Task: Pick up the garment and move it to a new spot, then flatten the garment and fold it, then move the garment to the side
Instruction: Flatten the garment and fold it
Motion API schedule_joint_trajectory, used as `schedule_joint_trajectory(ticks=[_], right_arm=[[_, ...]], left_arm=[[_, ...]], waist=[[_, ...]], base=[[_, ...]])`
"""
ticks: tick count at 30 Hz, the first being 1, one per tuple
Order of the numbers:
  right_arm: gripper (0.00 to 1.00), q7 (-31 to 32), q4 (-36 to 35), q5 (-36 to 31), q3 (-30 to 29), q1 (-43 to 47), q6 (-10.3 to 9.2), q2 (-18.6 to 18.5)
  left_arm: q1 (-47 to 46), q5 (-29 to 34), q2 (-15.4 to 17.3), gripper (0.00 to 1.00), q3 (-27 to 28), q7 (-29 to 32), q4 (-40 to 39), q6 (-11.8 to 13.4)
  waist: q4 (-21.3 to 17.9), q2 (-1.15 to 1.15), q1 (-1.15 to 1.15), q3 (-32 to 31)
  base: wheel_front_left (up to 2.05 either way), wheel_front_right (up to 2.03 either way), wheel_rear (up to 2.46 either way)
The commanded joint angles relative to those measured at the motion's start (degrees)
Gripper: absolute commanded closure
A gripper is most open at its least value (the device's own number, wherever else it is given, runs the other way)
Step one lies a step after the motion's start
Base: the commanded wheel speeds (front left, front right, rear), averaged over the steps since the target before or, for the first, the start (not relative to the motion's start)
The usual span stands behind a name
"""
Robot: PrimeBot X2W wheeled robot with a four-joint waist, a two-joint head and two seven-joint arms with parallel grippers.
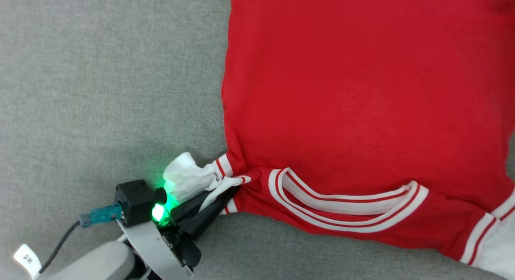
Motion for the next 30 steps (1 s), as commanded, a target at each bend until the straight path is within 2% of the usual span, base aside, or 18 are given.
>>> schedule_joint_trajectory(ticks=[1,8,15,22,30], right_arm=[[1.0,0.52,0.4,0.78,0.28,3.59,-0.06,-1.15],[1.0,1.78,-12.84,9.98,-0.11,19.59,-0.05,-6.69],[1.0,2.83,-30.42,15.36,-3.74,39.73,-0.05,-8.61],[1.0,3.92,-42.52,18.45,-6.69,58.39,-0.05,-5.0],[1.0,2.03,-49.1,17.94,-6.11,73.51,-0.05,2.13]], left_arm=[[0.37,-0.96,-0.47,1.0,0.39,1.74,4.5,1.81],[3.89,-1.64,-0.22,1.0,0.96,1.19,3.66,1.34],[5.88,-1.39,0.35,1.0,1.04,1.0,3.3,1.1],[7.78,-1.1,1.22,1.0,2.01,1.0,3.37,1.09],[9.29,-0.7,1.99,1.0,2.34,1.0,3.52,1.09]], waist=[[-0.53,0.0,0.0,-2.71],[-2.0,0.0,0.0,-9.14],[-4.24,0.0,0.0,-13.93],[-7.0,0.0,0.0,-16.62],[-8.76,0.0,0.0,-17.85]], base=[[0.0,0.0,0.0],[0.0,0.0,0.0],[0.0,0.0,0.0],[0.0,0.0,0.0],[0.0,0.0,0.0]])
